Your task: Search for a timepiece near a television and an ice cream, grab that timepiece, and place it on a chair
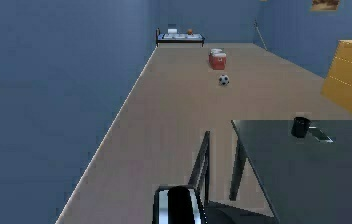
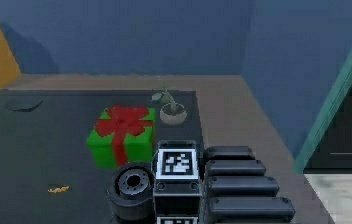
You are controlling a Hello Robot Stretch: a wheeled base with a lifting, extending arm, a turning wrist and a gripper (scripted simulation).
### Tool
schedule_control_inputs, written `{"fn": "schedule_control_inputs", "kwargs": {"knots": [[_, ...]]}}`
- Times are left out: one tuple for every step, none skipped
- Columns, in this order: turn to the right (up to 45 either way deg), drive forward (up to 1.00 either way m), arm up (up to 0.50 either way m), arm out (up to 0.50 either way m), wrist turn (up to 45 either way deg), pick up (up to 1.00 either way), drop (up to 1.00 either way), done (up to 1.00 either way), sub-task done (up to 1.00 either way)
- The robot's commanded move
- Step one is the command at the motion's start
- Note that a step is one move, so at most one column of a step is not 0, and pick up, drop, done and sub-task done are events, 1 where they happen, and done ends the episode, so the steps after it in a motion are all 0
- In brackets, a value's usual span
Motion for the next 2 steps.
{"fn": "schedule_control_inputs", "kwargs": {"knots": [[-3.0, 0.00, 0.00, 0.00, 0.0, 0.00, 0.00, 0.00, 0.00], [42.0, 0.00, 0.00, 0.00, 0.0, 0.00, 0.00, 0.00, 0.00]]}}
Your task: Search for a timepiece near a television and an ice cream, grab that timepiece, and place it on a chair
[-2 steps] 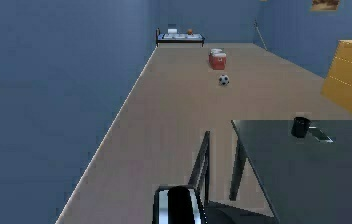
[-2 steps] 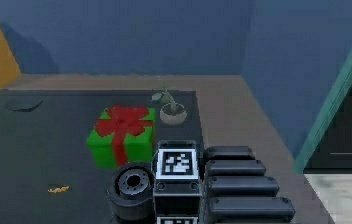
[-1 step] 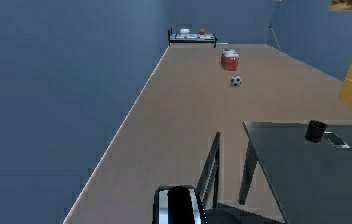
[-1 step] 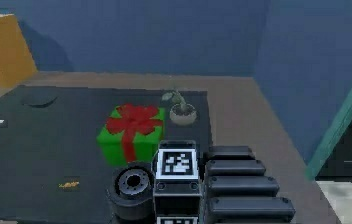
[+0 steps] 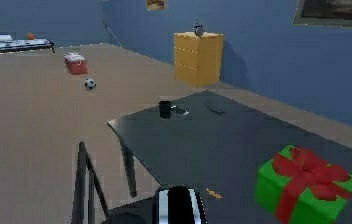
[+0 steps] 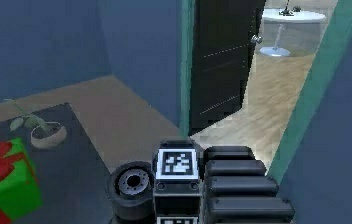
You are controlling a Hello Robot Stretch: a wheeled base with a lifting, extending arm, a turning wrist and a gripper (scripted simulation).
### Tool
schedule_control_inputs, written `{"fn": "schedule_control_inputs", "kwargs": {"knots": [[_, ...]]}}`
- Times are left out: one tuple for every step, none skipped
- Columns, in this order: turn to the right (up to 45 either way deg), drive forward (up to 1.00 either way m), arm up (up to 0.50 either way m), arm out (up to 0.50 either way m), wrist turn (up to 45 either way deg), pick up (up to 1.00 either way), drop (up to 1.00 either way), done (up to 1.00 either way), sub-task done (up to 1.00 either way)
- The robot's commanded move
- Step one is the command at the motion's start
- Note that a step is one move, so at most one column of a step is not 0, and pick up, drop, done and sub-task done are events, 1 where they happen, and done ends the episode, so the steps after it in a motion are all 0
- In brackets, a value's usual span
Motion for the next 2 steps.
{"fn": "schedule_control_inputs", "kwargs": {"knots": [[-33.0, 0.00, 0.00, 0.00, 0.0, 0.00, 0.00, 0.00, 0.00], [30.0, 0.00, 0.00, 0.00, 0.0, 0.00, 0.00, 0.00, 0.00]]}}
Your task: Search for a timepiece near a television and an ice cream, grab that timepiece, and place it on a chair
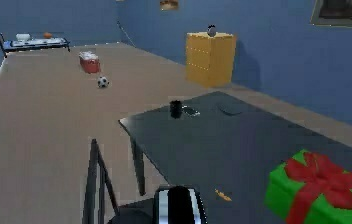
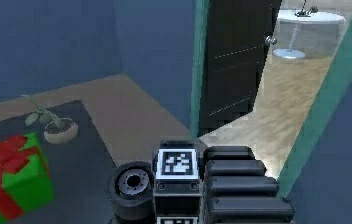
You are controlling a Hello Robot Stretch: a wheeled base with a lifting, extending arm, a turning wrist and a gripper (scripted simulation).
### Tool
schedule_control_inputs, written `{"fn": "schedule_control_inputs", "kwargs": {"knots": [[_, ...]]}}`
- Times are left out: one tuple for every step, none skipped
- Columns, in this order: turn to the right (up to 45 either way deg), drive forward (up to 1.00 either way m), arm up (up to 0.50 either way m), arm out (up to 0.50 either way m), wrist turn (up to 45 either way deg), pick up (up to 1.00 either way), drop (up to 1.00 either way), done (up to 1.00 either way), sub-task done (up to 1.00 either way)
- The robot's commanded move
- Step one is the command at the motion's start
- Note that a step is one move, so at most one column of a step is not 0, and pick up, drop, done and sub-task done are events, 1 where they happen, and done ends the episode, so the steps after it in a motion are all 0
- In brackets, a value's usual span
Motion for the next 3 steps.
{"fn": "schedule_control_inputs", "kwargs": {"knots": [[-45.0, 0.00, 0.00, 0.00, 0.0, 0.00, 0.00, 0.00, 0.00], [-24.0, 0.00, 0.00, 0.00, 0.0, 0.00, 0.00, 0.00, 0.00], [0.0, 0.25, 0.00, 0.00, 0.0, 0.00, 0.00, 0.00, 0.00]]}}
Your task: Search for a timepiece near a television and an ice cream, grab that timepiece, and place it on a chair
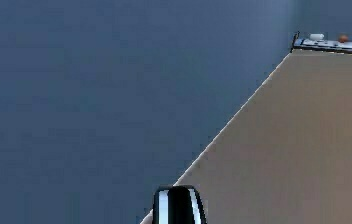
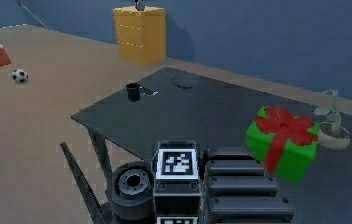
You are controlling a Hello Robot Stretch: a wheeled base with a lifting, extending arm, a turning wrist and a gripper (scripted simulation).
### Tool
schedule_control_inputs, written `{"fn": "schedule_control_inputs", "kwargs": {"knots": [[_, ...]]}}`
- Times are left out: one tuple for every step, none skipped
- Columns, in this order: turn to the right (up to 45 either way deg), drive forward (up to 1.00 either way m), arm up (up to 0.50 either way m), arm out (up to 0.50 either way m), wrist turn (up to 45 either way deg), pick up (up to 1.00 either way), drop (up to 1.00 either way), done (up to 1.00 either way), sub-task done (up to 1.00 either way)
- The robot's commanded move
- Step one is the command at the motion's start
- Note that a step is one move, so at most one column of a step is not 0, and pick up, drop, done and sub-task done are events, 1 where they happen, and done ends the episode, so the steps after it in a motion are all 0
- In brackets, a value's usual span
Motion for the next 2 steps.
{"fn": "schedule_control_inputs", "kwargs": {"knots": [[45.0, 0.00, 0.00, 0.00, 0.0, 0.00, 0.00, 0.00, 0.00], [45.0, 0.00, 0.00, 0.00, 0.0, 0.00, 0.00, 0.00, 0.00]]}}
